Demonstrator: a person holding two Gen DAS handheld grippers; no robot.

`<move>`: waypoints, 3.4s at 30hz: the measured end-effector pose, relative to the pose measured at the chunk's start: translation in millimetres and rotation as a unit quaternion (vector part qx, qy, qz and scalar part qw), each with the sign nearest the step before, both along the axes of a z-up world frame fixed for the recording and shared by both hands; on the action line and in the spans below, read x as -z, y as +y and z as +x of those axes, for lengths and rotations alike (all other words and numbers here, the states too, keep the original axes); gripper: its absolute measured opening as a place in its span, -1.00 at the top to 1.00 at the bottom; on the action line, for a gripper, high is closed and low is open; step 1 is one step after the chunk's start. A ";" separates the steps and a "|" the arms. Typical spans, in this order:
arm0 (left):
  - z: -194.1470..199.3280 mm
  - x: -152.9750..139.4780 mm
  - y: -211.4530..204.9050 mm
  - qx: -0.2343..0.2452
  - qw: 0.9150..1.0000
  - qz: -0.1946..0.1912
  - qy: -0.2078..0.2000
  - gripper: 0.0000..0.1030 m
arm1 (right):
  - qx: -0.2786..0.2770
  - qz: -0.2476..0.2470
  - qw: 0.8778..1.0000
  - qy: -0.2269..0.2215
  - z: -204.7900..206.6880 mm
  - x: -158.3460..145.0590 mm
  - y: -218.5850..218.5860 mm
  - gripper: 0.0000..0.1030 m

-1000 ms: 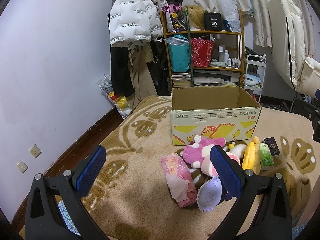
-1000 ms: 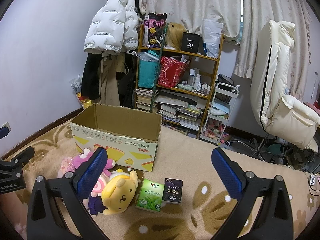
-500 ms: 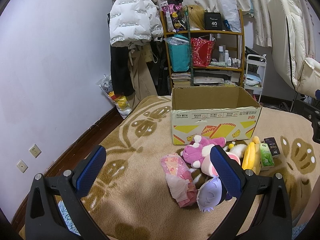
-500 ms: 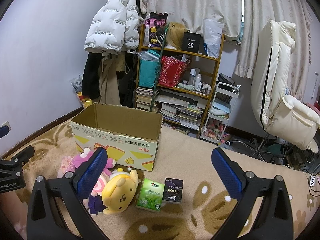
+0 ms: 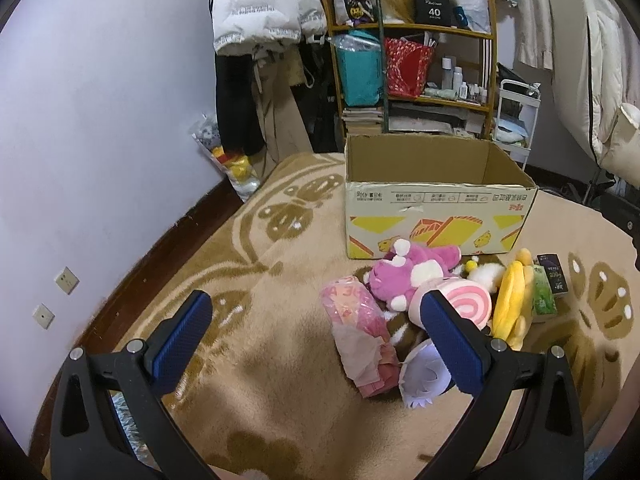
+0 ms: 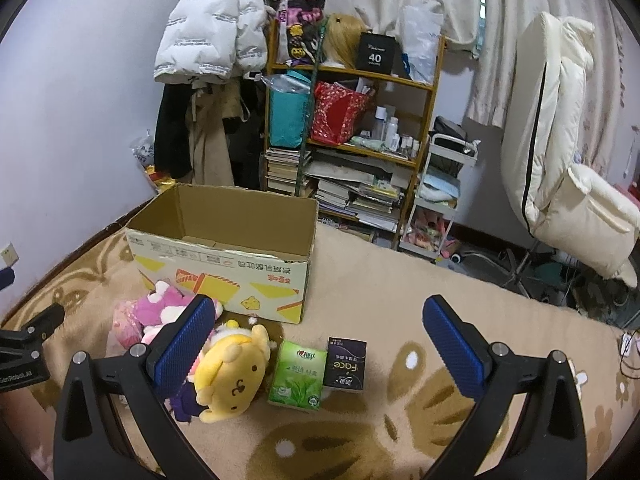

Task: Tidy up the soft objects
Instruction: 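Grasp the pink wrapped plush with the left tool while the right tool grasps the yellow dog plush, then carry both plushes over the box and open both tools to drop them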

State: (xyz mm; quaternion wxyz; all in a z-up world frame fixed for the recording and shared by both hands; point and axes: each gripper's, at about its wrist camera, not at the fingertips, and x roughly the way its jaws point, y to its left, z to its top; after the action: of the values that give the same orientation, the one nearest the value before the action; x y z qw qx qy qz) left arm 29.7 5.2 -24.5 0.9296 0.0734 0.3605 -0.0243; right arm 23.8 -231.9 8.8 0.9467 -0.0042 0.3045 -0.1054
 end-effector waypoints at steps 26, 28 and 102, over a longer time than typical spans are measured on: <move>82.4 69.0 -1.2 -0.038 0.993 -0.006 0.114 -0.99 | -0.034 0.100 0.989 0.104 61.2 56.0 -13.3 -1.00; 85.9 75.1 -3.6 -0.038 0.991 -0.003 0.125 -0.99 | -0.041 0.091 0.989 0.113 65.6 62.1 -7.4 -1.00; 52.2 -21.8 -30.6 0.027 0.998 -0.049 -0.003 0.69 | -0.066 0.073 0.995 0.001 61.7 -1.3 -14.8 0.03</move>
State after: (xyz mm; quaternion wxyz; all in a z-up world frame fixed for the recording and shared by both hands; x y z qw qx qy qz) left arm 81.9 -25.3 -2.7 0.9323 0.0376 0.3536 -0.0667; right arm 85.5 -246.7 10.1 0.9489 0.0448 0.3117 -0.0201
